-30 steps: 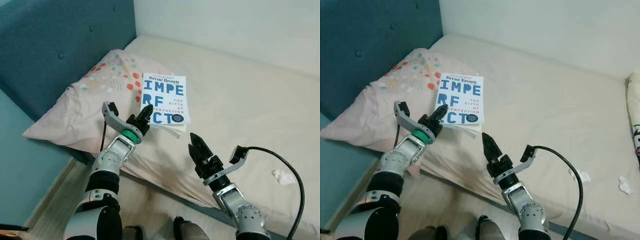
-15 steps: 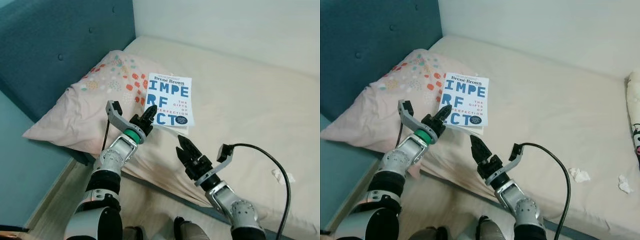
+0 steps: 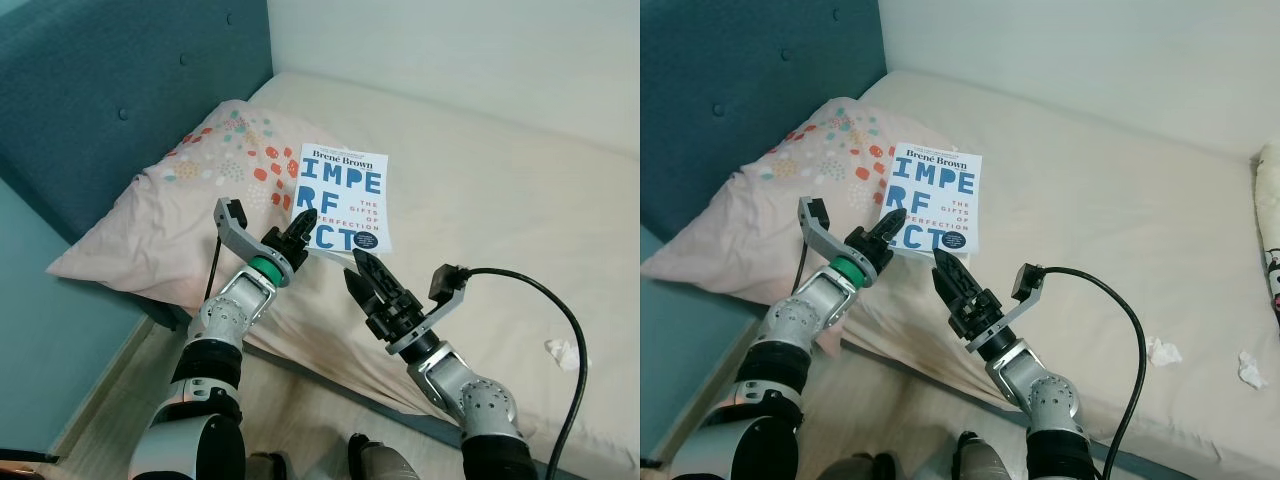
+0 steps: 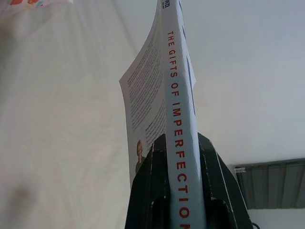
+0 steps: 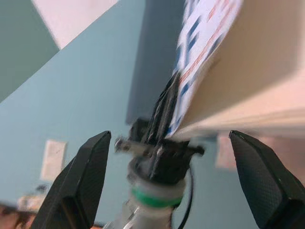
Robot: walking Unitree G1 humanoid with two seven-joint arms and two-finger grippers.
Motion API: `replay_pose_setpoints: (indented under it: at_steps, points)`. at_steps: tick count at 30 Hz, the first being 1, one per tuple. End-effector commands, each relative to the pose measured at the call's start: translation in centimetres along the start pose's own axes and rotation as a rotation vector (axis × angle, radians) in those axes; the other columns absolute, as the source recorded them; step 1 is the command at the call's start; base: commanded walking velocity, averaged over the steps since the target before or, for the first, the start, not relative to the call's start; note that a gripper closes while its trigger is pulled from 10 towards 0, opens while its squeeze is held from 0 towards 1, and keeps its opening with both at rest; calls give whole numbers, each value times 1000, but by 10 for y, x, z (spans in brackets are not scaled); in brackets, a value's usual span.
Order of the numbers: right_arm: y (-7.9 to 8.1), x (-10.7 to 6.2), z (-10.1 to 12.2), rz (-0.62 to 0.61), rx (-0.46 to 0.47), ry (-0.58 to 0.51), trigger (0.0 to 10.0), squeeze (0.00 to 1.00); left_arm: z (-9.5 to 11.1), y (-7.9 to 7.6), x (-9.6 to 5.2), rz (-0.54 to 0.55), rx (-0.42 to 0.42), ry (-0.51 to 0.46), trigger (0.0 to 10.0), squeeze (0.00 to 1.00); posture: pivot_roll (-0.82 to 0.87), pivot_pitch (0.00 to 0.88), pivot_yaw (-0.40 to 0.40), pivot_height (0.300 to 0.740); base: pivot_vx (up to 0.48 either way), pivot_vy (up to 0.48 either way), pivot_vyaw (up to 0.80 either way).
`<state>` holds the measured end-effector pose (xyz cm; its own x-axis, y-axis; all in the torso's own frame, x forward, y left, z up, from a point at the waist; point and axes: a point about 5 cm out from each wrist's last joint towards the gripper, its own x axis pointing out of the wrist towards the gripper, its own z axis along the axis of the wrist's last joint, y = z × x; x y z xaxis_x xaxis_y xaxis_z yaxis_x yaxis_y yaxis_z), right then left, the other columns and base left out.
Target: Clean up the room
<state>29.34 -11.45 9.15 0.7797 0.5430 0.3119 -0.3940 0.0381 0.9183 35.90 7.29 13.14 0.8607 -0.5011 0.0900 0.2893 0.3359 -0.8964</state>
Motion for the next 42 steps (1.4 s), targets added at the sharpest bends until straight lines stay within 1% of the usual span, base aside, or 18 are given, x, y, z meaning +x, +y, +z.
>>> replay_pose_setpoints:
  at_steps: [1, 3, 5, 7, 11, 14, 18, 19, 20, 21, 23, 37, 38, 39, 40, 42]
  points:
    - [-8, -6, 3, -58, 2, -37, 10000, 0, -27, -15, 9, -57, -76, 29, 10000, 0, -26, 97, 61, 740, 0, 0, 0]
    - [-9, -6, 3, -61, 2, -40, 10000, 0, -27, -15, 9, -57, -76, 29, 10000, 0, -26, 97, 61, 740, 0, 0, 0]
    - [-13, -8, 8, -93, 3, -80, 10000, 0, -27, -16, 9, -68, -85, 30, 10000, 0, -28, 98, 61, 740, 0, 0, 0]
    - [-13, -10, 13, -96, 2, -116, 10000, 0, -27, -18, 9, -80, -90, 34, 10000, 0, -28, 98, 61, 740, 0, 0, 0]
    - [-10, -10, 16, -66, 17, -137, 10000, 0, -27, -18, 9, -86, -86, 42, 10000, 0, -27, 98, 61, 740, 0, 0, 0]
    - [-4, -8, 21, -17, 38, -169, 10000, 0, -30, -17, 8, -86, -73, 62, 10000, 0, -27, 97, 64, 740, 0, 0, 0]
    - [-3, -7, 23, -6, 43, -171, 10000, 0, -32, -17, 8, -88, -71, 70, 10000, 0, -27, 97, 65, 740, 0, 0, 0]
    - [-4, -7, 23, -4, 44, -171, 4824, 0, -32, -17, 8, -89, -71, 71, 10000, 0, -27, 97, 65, 740, 0, 0, 0]
    - [-4, -7, 23, -4, 44, -171, 4824, 0, -32, -17, 8, -89, -71, 71, 10000, 0, -27, 97, 65, 740, 0, 0, 0]
    - [-4, -6, 23, -5, 48, -173, 1490, 0, -32, -18, 8, -90, -70, 74, 10000, 0, -27, 97, 64, 740, 0, 0, 0]
    - [-5, -6, 25, -7, 57, -185, 0, 0, -32, -18, 8, -92, -70, 77, 10000, 0, -27, 97, 65, 740, 0, 0, 0]
    - [-4, -7, 30, -6, 63, -209, 0, 0, -33, -19, 8, -100, -71, 83, 10000, 0, -29, 94, 66, 740, 0, 0, 0]
    - [-4, -7, 31, -7, 62, -210, 2078, 0, -32, -19, 9, -101, -70, 82, 10000, 0, -28, 94, 66, 740, 0, 0, 0]
    - [-4, -7, 31, -7, 62, -210, 2078, 0, -32, -19, 9, -101, -70, 81, 10000, 0, -28, 94, 67, 740, 0, 0, 0]
    - [-4, -7, 31, -10, 59, -210, 9647, 0, -32, -20, 9, -101, -71, 79, 10000, 0, -28, 94, 66, 740, 0, 0, 0]
    - [-5, -7, 31, -12, 56, -210, 9647, 0, -32, -20, 9, -101, -71, 78, 10000, 0, -28, 94, 67, 740, 0, 0, 0]
